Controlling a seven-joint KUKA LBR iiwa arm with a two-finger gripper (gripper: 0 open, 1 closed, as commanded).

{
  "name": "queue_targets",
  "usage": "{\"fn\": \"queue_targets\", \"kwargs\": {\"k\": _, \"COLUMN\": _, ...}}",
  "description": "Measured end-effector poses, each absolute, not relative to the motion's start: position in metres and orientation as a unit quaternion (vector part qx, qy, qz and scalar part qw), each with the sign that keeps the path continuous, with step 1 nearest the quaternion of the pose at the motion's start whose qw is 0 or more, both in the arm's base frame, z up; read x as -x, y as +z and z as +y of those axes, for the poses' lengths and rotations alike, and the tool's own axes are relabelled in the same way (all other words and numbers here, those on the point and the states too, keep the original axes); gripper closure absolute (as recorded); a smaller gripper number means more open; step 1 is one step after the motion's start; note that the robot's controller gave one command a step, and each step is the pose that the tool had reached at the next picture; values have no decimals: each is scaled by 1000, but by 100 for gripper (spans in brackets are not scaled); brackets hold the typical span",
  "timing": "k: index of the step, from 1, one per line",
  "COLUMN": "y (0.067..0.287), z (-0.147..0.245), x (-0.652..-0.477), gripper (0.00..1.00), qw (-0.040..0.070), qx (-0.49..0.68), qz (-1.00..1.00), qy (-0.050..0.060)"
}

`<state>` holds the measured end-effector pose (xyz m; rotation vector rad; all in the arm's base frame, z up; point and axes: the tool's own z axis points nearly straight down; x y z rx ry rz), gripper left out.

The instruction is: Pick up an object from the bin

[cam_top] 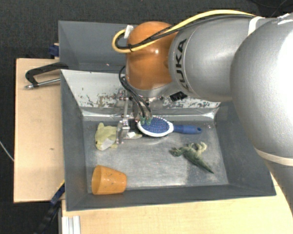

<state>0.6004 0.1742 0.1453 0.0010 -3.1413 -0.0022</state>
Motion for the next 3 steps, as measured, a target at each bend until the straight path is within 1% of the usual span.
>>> {"fn": "queue_targets", "kwargs": {"k": 1, "y": 70, "z": 136, "x": -598, "gripper": 0, "qw": -2, "qx": -5, "qz": -1000, "qy": -1}}
{"fn": "queue_targets", "kwargs": {"k": 2, "y": 74, "z": 138, "x": -599, "gripper": 100, "qw": -5, "qx": -6, "qz": -1000, "qy": -2}}
{"fn": "queue_targets", "kwargs": {"k": 3, "y": 257, "z": 76, "x": -567, "gripper": 100, "qw": -8, "qx": -30, "qz": -1000, "qy": -1}}
